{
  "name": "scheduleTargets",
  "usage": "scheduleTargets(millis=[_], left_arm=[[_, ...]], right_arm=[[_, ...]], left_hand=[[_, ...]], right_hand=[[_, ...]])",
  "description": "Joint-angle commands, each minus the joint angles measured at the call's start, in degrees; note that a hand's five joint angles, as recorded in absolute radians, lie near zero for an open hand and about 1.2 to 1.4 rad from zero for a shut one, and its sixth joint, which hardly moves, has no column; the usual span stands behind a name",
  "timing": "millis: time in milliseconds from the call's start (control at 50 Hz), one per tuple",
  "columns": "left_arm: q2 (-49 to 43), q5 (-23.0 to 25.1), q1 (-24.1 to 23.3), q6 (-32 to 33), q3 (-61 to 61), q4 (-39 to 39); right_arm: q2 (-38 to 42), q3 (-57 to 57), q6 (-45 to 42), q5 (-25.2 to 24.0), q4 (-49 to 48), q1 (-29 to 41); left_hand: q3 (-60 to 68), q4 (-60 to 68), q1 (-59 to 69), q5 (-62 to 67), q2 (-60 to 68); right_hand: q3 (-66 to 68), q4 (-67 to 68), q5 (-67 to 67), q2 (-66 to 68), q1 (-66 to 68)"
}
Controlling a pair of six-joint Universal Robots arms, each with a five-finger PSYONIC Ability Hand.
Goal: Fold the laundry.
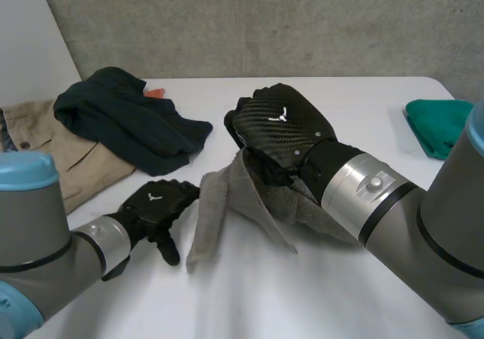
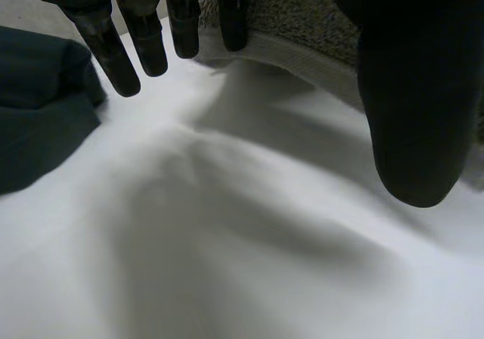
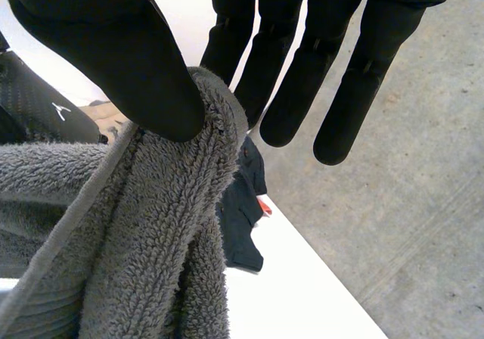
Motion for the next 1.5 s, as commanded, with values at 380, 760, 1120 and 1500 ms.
scheduleTargets(millis=[380, 760, 1120, 1500], left_arm=[[13.1, -1.2, 7.4, -12.3, -8.0, -10.7], [-2.1, -11.7, -5.0, -21.2, 1.2, -2.8], [17.7, -15.6, 6.5, -9.7, 3.5, -6.6], [0.1, -22.2, -0.7, 3.6, 28.2, 11.1]], right_arm=[[7.8, -0.5, -1.9, 1.9, -1.1, 0.2], [5.1, -0.1, 3.1, 2.5, 0.3, 0.8], [2.5, -9.0, -14.0, -1.1, 28.2, -19.4], [13.9, -19.9, -27.0, 12.7, 2.8, -21.7]], left_hand=[[-2.7, -2.4, -2.1, -3.1, -2.4], [35.2, 35.4, 35.7, 34.8, 35.4], [67.3, 67.6, 67.9, 66.9, 67.6], [67.3, 67.6, 67.9, 66.9, 67.6]], right_hand=[[12.1, 11.6, 13.7, 13.3, 16.1], [12.1, 11.6, 13.7, 13.3, 16.1], [12.1, 11.6, 13.7, 13.3, 16.1], [12.1, 11.6, 13.7, 13.3, 16.1]])
